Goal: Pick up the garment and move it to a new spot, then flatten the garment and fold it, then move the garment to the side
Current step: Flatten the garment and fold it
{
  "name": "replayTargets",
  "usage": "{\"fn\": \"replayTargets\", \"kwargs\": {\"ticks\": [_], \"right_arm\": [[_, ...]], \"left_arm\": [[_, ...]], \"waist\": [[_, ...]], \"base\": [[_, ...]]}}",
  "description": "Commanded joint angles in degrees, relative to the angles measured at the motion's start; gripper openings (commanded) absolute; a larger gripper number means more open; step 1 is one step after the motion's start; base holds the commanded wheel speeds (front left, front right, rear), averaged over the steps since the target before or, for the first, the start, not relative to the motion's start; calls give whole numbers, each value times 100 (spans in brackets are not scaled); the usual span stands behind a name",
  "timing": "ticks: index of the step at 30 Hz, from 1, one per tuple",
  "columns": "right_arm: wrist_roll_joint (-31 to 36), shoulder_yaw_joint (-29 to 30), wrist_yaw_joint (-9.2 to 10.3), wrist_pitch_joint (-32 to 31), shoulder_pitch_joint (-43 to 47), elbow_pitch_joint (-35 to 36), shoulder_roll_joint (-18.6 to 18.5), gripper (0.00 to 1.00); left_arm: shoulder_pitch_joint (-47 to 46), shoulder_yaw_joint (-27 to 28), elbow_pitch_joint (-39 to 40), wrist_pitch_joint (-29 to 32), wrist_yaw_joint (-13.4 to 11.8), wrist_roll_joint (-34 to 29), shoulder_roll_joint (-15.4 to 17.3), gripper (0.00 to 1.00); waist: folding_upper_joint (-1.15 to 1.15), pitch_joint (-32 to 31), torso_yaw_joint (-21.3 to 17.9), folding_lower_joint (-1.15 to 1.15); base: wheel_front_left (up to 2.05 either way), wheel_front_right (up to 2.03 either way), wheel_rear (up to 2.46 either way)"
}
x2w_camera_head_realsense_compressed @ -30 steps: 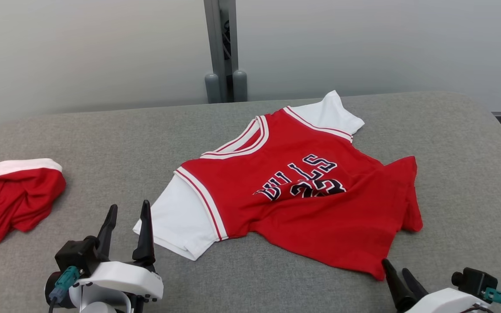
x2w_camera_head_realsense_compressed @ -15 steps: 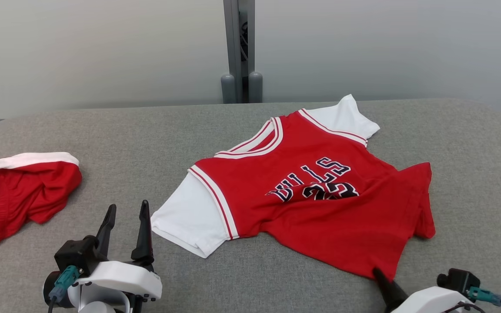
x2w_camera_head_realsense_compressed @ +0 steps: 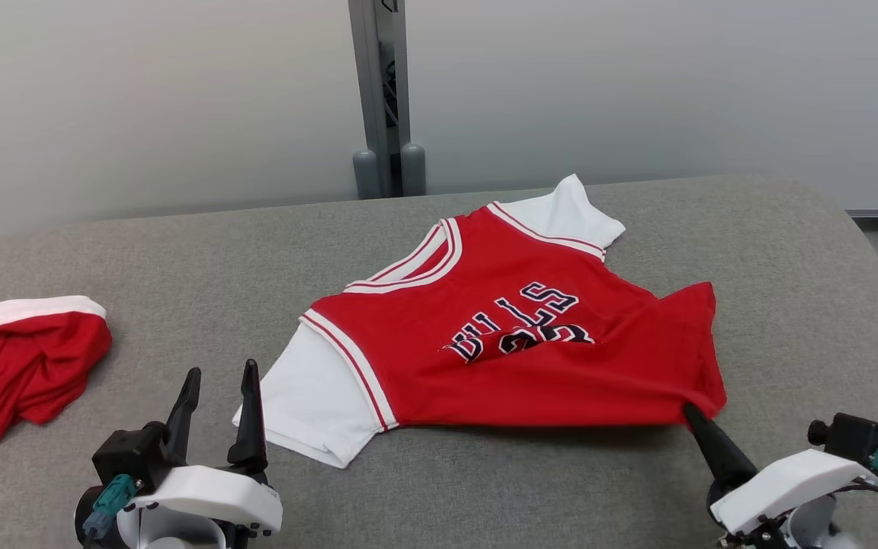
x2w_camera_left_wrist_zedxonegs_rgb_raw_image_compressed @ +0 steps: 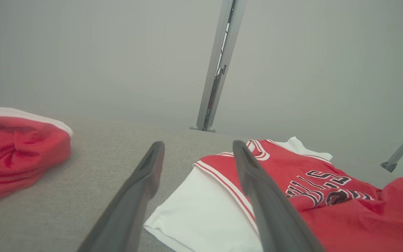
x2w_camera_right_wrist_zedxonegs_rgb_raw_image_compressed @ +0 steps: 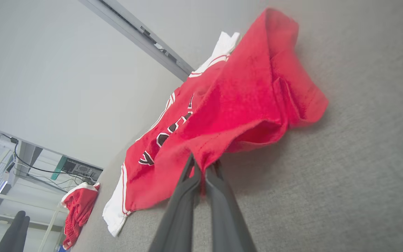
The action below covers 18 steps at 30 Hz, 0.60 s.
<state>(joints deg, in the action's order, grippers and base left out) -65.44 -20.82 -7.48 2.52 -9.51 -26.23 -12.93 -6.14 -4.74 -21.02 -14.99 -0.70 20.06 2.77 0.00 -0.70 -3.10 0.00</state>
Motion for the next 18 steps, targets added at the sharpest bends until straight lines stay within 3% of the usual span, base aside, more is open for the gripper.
{"fn": "replayTargets", "kwargs": {"ticks": [1,8,15,18], "right_arm": [[-22,94,-4,30,74,206,-121,0],[187,593,-3,-122,246,620,-300,0],[491,1327,-3,-653,459,56,29,0],[751,1652,-7,-932,468,-294,339,0]], "left_arm": [[44,0,25,-15,-36,21,21,100],[53,-3,41,-15,-62,48,21,100],[33,-40,8,-15,-61,74,22,100],[-10,-58,-6,-15,-64,88,22,100]], "waist": [[0,-40,-79,0],[0,-80,-209,0],[0,-68,-248,0],[0,-31,-242,0]], "base": [[0,0,0],[0,0,0],[0,0,0],[0,0,0]]}}
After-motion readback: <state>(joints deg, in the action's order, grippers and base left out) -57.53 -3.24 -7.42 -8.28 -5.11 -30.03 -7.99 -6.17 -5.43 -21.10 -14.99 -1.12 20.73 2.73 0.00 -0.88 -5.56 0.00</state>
